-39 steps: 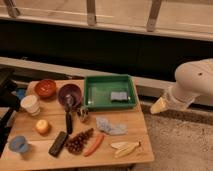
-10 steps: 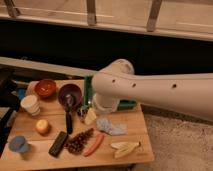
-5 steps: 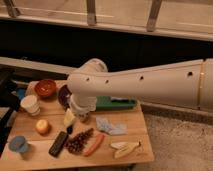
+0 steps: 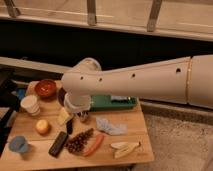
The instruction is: Place eraser in plastic cup
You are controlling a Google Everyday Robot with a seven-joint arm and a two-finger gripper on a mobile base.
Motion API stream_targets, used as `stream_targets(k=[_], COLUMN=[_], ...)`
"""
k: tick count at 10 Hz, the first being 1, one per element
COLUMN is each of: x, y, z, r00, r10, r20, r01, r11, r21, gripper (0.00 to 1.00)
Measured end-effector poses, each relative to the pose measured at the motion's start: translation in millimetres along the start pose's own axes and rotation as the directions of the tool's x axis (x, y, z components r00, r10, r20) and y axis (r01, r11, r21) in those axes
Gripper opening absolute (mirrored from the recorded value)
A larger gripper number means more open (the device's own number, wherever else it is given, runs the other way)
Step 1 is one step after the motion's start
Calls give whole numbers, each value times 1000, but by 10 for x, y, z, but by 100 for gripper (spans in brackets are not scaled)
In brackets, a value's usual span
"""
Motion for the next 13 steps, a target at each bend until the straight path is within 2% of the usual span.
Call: stream_targets(k=[3, 5, 6, 8, 10, 12, 13], x=[-49, -64, -74, -57, -33, 3, 11], y=[48, 136, 183, 256, 306, 504, 562], z=[97, 313, 450, 737, 1087, 1450, 1525], r00=[1000, 1000, 999, 996, 991, 981, 978], r10=[7, 16, 31, 55, 69, 54, 44], r20=[-2, -12, -29, -64, -111, -187, -206], r01=[-7, -15, -29, -51, -64, -55, -47], r11=[1000, 999, 998, 997, 997, 998, 999], r21=[21, 28, 52, 65, 44, 1, -9], gripper=[80, 80, 80, 80, 80, 80, 80])
